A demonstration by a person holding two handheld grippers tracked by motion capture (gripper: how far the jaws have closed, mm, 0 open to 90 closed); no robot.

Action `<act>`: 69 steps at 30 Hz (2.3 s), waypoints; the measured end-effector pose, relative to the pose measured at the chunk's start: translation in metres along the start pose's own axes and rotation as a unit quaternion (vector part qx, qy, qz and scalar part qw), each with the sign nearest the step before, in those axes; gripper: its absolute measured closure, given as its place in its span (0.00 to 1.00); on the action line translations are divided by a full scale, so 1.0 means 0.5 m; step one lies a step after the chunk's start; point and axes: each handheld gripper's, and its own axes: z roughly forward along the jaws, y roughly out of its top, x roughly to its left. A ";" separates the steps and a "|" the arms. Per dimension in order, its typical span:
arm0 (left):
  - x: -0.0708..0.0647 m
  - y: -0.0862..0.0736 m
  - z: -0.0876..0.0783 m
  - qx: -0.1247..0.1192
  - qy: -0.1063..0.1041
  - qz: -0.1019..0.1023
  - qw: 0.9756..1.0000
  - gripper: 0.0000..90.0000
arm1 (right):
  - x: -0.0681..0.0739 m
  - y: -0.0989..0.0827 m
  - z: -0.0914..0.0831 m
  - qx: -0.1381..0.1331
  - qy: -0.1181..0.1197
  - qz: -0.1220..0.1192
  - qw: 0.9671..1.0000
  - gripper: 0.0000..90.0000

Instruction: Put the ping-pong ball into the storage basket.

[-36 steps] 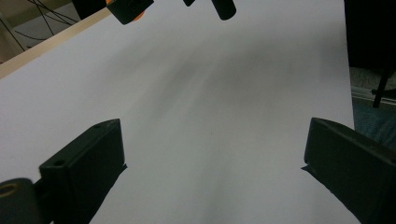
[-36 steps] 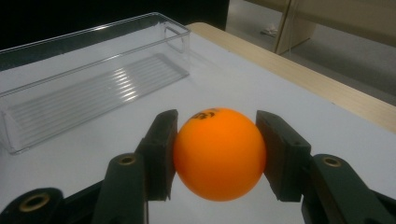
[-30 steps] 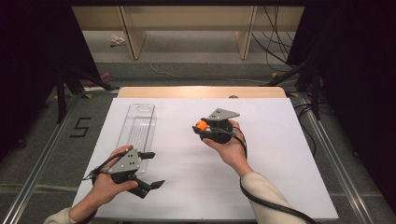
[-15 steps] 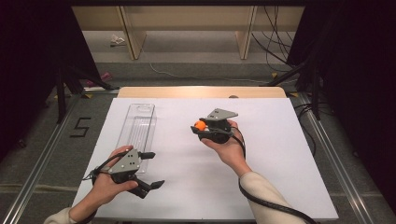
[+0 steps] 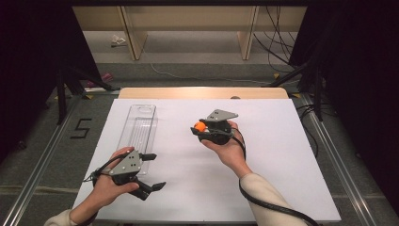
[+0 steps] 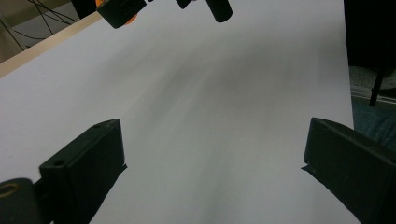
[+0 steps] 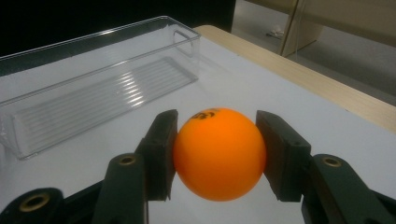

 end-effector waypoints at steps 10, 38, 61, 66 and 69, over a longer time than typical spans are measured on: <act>0.000 0.000 0.000 0.001 0.000 0.001 1.000 0.05 | 0.005 0.003 0.004 0.000 0.003 -0.001 1.000 0.57; -0.001 0.000 0.000 0.001 -0.001 0.002 1.000 0.05 | 0.019 0.011 0.017 -0.002 0.014 -0.004 1.000 0.57; -0.001 0.000 0.000 0.001 -0.002 0.002 1.000 0.05 | 0.030 0.021 0.030 -0.006 0.021 -0.005 1.000 0.57; -0.001 0.000 0.000 0.001 -0.003 0.002 1.000 0.05 | 0.032 0.023 0.032 -0.007 0.021 -0.005 1.000 0.57; -0.001 0.000 0.000 0.002 -0.003 0.003 1.000 0.05 | 0.033 0.025 0.034 -0.008 0.021 -0.007 1.000 0.57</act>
